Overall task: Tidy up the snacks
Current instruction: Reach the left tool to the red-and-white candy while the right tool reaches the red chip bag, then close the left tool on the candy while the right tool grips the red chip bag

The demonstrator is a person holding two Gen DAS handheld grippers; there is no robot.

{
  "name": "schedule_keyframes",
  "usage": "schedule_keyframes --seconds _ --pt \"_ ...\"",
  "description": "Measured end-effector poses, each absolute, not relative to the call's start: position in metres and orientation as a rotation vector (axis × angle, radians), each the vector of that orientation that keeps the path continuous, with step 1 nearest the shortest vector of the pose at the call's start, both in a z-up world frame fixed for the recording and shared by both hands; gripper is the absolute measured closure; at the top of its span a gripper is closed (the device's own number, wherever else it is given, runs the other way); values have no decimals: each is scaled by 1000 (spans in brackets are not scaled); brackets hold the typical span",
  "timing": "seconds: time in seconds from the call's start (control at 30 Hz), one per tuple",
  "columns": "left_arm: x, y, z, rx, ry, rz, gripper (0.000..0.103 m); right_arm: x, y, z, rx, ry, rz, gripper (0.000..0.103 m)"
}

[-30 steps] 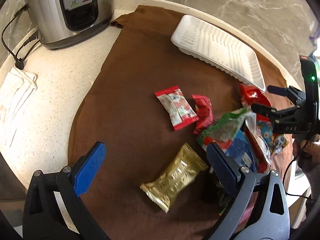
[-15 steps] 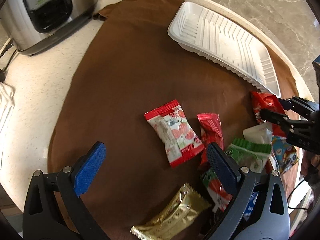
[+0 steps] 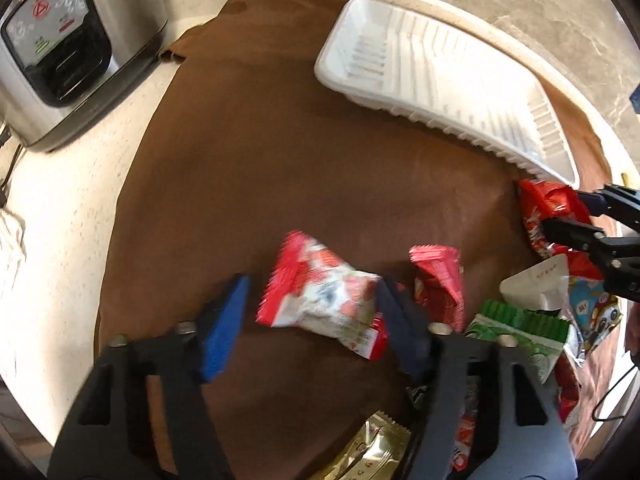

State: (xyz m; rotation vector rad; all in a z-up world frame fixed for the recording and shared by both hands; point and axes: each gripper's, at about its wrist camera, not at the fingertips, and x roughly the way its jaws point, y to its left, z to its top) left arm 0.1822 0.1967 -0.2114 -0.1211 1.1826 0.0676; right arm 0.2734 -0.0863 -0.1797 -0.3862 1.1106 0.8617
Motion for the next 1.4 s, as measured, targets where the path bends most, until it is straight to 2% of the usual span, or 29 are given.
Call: schedule_keyframes --seconds 0.37,0.53,0.63,0.77,1.0,1.2,1.4 --pt "182 210 -205 -258 1151 30 72 275 -91 -177 -349 1107 852 55" --pt "178 214 -204 -293 1155 20 73 276 -95 -176 -334 1111 839 59" --pt "177 215 -203 -275 1166 5 72 274 -95 -175 -343 1111 842 59" --pt "177 216 -203 -242 1178 -24 65 269 -93 -174 -362 1101 852 59" --pt "172 226 -193 -184 1174 -9 65 268 -93 -174 -356 1100 849 59" --pt "166 216 -179 -2 1157 -102 64 268 -92 -175 -361 1099 852 57" --pt "149 190 -180 529 1072 -258 60 268 -91 -176 -362 1102 861 51"
